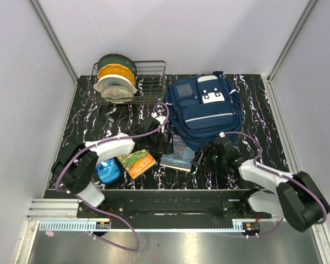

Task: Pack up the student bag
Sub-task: Pick up the book from the center of the board.

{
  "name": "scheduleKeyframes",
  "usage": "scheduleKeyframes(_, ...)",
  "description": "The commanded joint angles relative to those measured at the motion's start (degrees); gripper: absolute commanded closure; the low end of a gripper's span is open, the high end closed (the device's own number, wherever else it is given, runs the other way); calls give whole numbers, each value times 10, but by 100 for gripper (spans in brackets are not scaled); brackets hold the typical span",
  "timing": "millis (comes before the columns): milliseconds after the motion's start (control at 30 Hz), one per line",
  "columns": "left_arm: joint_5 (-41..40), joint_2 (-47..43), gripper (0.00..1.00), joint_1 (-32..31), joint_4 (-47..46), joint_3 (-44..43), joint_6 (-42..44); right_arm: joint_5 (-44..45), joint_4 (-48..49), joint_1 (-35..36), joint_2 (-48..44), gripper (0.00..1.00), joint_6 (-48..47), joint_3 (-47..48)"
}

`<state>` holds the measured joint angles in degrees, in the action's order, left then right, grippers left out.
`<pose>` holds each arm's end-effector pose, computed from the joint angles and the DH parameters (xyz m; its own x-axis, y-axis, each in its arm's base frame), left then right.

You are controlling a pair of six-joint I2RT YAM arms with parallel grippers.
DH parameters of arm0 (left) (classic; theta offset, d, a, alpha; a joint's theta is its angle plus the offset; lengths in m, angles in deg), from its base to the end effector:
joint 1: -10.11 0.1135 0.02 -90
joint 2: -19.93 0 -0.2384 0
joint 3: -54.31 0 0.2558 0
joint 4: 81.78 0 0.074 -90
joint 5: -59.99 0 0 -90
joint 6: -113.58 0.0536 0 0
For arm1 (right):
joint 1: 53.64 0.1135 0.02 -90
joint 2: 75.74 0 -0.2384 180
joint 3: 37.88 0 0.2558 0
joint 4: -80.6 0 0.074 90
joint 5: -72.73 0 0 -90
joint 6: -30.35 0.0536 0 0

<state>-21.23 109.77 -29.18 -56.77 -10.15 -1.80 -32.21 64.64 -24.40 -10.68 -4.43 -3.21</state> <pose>0.2513 -0.2162 0.1444 -0.8392 0.1393 -0.5256 0.3779 0.8445 -0.3795 0.1913 0.1229 0.1092 -0.8753 0.4195 -0.2405 0.1608 0.7216 0.6733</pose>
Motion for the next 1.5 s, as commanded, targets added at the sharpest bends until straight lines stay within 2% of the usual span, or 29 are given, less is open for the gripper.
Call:
scheduleKeyframes(0, 45, 24, 1, 5, -55, -6, -4, 53, 87, 16, 56, 35, 10, 41)
scheduleKeyframes(267, 86, 71, 2, 11, -101, 11, -22, 70, 112, 35, 134, 35, 14, 60)
scheduleKeyframes(433, 128, 82, 12, 11, -128, 21, -28, 61, 143, 62, 159, 37, 30, 52)
scheduleKeyframes(500, 149, 84, 19, 11, -142, 27, -34, 58, 153, 68, 164, 40, 38, 51)
scheduleKeyframes(567, 159, 81, 23, 11, -147, 31, -40, 58, 160, 78, 168, 50, 42, 51)
scheduleKeyframes(600, 164, 76, 25, 11, -151, 33, -41, 60, 162, 80, 168, 51, 47, 53)
scheduleKeyframes(767, 164, 56, 32, 11, -156, 46, -44, 67, 151, 85, 159, 95, 51, 61)
scheduleKeyframes(800, 164, 48, 32, 11, -153, 47, -43, 69, 147, 85, 155, 100, 50, 64)
scheduleKeyframes(933, 136, 17, 32, 11, -122, 41, -33, 75, 108, 85, 118, 100, 28, 77)
scheduleKeyframes(1067, 64, -44, 14, 12, -63, 25, -5, 64, 46, 86, 41, 100, 8, 85)
scheduleKeyframes(1133, 22, -86, 1, 17, -34, 16, 2, 43, 40, 86, 15, 100, 5, 81)
scheduleKeyframes(1300, -52, -165, 1, 30, 12, 3, 15, -42, 27, 86, -55, 100, 10, 65)
scheduleKeyframes(1467, -80, -213, 1, 46, 36, -10, 24, -121, 6, 86, -113, 100, 12, 81)
